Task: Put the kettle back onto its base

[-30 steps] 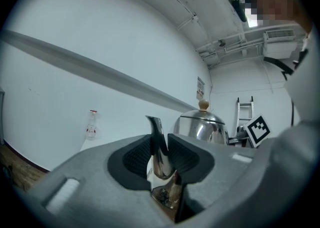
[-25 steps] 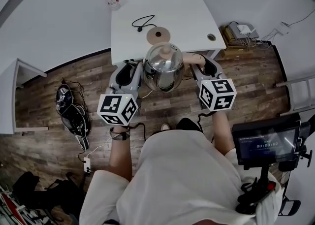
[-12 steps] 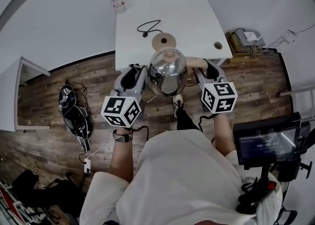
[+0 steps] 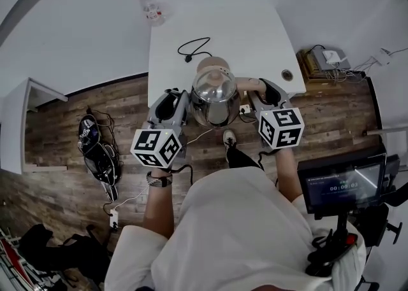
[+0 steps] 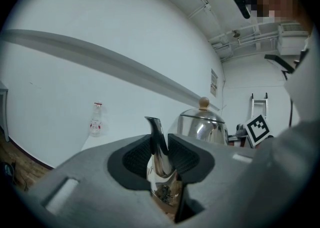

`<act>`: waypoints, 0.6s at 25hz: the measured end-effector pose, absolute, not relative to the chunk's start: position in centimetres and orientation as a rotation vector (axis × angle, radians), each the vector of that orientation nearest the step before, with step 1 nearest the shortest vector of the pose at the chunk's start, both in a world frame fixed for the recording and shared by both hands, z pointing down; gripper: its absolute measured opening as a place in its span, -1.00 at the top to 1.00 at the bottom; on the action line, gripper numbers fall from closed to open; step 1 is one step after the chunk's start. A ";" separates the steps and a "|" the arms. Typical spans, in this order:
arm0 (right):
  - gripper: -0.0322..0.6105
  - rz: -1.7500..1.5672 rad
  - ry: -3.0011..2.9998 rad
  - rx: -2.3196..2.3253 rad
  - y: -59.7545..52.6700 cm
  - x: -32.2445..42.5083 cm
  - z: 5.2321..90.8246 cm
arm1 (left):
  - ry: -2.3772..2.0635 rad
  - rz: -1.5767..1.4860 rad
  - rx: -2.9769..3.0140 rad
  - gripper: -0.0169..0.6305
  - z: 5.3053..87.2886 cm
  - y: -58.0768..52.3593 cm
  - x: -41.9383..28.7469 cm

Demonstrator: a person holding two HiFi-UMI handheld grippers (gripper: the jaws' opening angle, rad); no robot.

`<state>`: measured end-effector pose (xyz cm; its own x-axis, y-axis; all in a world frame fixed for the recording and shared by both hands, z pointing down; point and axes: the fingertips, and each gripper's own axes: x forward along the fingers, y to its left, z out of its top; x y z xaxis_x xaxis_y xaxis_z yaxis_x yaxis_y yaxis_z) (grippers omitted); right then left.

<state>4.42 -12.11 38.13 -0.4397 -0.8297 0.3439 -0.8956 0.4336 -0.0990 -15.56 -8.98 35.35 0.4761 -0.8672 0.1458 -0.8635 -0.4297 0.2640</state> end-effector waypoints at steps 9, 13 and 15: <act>0.43 0.450 -2.429 1.440 -21.8 5.4 39.7 | -1.485 0.019 2.348 0.61 36.9 -18.4 -14.5; 0.43 0.443 -2.428 1.429 -24.1 5.5 41.2 | -1.492 -0.012 2.331 0.62 38.7 -20.4 -14.4; 0.43 0.435 -2.429 1.417 -24.0 5.4 41.8 | -1.498 -0.014 2.325 0.62 39.3 -20.3 -14.5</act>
<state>5.40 -24.04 41.80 -0.4712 -0.7872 0.3979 -0.8764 0.4689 -0.1101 -14.51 -20.29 39.35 0.4333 -0.8809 0.1905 -0.8771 -0.3636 0.3140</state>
